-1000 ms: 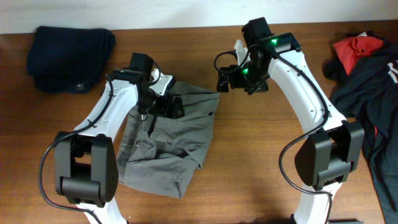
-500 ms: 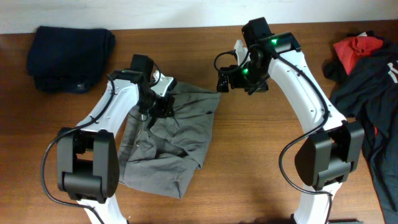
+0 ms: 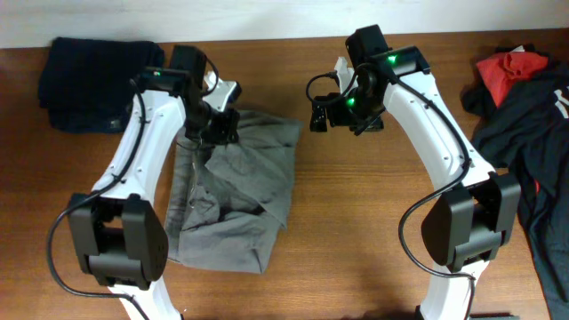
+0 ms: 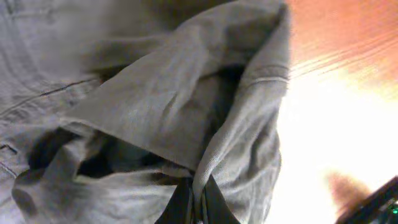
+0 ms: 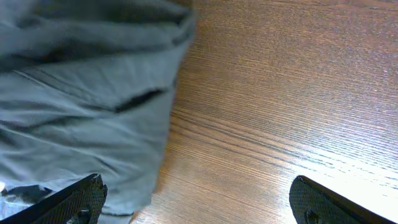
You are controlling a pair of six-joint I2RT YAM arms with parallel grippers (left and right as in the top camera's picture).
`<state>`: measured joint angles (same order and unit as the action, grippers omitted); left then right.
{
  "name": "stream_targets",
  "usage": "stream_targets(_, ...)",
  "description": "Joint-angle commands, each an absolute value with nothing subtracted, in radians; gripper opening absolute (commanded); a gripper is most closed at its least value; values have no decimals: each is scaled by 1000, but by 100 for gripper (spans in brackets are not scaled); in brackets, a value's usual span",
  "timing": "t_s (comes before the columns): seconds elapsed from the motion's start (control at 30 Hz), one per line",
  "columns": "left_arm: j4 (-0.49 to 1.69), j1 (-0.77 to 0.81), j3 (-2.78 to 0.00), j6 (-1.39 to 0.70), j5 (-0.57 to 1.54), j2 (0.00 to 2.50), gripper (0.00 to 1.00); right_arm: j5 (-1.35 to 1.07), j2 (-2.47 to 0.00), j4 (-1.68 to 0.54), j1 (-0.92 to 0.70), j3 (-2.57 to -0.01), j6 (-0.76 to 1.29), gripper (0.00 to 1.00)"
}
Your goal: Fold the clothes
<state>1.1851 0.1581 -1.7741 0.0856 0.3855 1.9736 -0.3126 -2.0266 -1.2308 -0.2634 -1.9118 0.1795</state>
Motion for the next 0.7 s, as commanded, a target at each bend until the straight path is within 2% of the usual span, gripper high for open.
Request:
stream_targets(0.0,1224,154,-1854,37,366,1979,1,-302,-2036,-1234,-268,-1905,173,99)
stream_targets(0.17,1297,154,-1920,-14,325,1978,1,-301,-2036,-1234,-268,-1905,172,99)
stream_targets(0.43,1369,154,-1944,-183,98,1977,1,-301,-2037,-1234,-268,-1905,173,99)
stream_targets(0.67,1414,154,-2016,-183,77,1965,1,-307,-2038,-1232,-270,-1905,173,99)
